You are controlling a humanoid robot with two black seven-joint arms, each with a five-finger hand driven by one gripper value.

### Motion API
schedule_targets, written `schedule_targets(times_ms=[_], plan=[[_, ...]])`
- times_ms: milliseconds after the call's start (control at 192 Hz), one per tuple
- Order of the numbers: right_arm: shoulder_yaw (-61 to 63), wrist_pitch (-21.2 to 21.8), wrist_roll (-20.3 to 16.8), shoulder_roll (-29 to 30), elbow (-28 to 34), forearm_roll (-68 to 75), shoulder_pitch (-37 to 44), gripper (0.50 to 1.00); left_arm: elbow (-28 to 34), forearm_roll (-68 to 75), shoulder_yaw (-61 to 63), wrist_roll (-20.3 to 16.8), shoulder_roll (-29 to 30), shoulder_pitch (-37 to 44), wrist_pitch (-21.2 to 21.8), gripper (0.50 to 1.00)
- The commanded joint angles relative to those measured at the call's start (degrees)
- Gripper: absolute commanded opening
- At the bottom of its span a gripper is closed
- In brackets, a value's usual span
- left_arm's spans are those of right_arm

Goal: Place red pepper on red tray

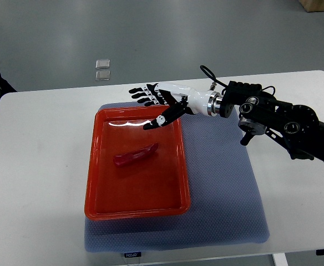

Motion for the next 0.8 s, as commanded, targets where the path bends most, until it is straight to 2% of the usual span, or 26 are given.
schedule_targets(times_ms=[0,125,287,292,438,600,793], plan=[[4.60,1.77,-0.03,-0.39,-1.74,7.87,-3.30,0.901,0.00,0.00,-0.04,0.00,0.00,0.00,0.00,1.000],[7.67,5.02,-0.11,-0.48,-4.72,14.55,-6.64,0.901,0.00,0.00,0.05,0.00,0.00,0.00,0.00,1.000],[8.55,5.64,-0.20,-0.31,-7.19,22.37,-8.40,0.901,0.00,0.00,0.05,0.00,0.00,0.00,0.00,1.000],[8.55,5.64,-0.64,-0.31,-8.14,27.51,-8.84,0.901,0.00,0.00,-0.04,0.00,0.00,0.00,0.00,1.000],[8.64,4.76,-5.74,-0.13,-10.61,39.86,-10.51,0.901,0.00,0.00,-0.04,0.00,0.00,0.00,0.09,1.000],[8.82,4.76,-5.56,0.31,-13.69,41.97,-10.69,0.913,0.00,0.00,-0.04,0.00,0.00,0.00,0.00,1.000],[8.82,5.20,-5.47,-0.74,-14.04,41.97,-10.25,0.913,0.00,0.00,0.05,0.00,0.00,0.00,0.00,1.000]])
